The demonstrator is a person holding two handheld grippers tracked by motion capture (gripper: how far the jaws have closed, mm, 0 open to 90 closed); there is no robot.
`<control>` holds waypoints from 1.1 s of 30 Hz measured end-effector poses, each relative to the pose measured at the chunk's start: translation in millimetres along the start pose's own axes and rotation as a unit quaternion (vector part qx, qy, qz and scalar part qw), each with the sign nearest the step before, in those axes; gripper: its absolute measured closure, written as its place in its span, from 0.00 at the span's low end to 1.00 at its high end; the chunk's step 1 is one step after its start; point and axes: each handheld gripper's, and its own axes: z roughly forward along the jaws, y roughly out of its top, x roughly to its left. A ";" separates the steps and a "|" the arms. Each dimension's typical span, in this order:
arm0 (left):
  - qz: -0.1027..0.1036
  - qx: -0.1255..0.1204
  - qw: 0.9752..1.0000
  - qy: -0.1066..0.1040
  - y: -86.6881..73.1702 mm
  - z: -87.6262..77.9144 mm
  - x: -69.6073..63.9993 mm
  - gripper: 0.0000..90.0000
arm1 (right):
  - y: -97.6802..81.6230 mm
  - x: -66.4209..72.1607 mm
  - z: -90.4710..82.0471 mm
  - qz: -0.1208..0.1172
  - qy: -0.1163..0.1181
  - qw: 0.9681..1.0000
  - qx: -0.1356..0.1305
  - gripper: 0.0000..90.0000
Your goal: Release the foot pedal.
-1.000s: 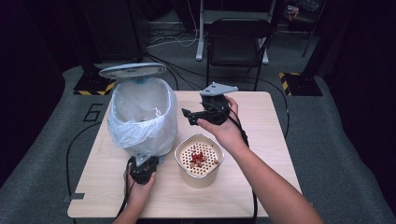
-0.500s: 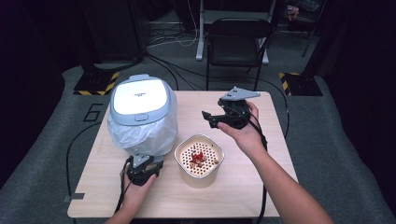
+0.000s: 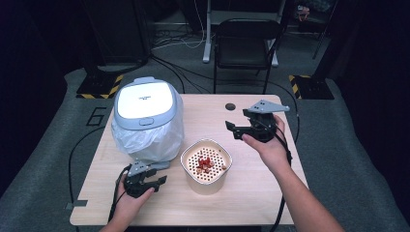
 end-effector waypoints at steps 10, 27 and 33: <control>-0.022 -0.006 1.000 0.001 -7.1 -14.4 16.8 0.50 | -34.3 -13.7 -6.8 0.011 -0.030 0.999 0.011 0.27; -0.047 -0.013 0.999 0.015 -17.2 -23.0 36.5 0.50 | -105.7 -16.8 -16.0 0.040 -0.077 0.995 0.038 0.28; -0.048 -0.012 0.999 0.020 -18.3 -24.5 42.2 0.50 | -135.9 -16.6 -22.4 0.063 -0.089 0.993 0.046 0.28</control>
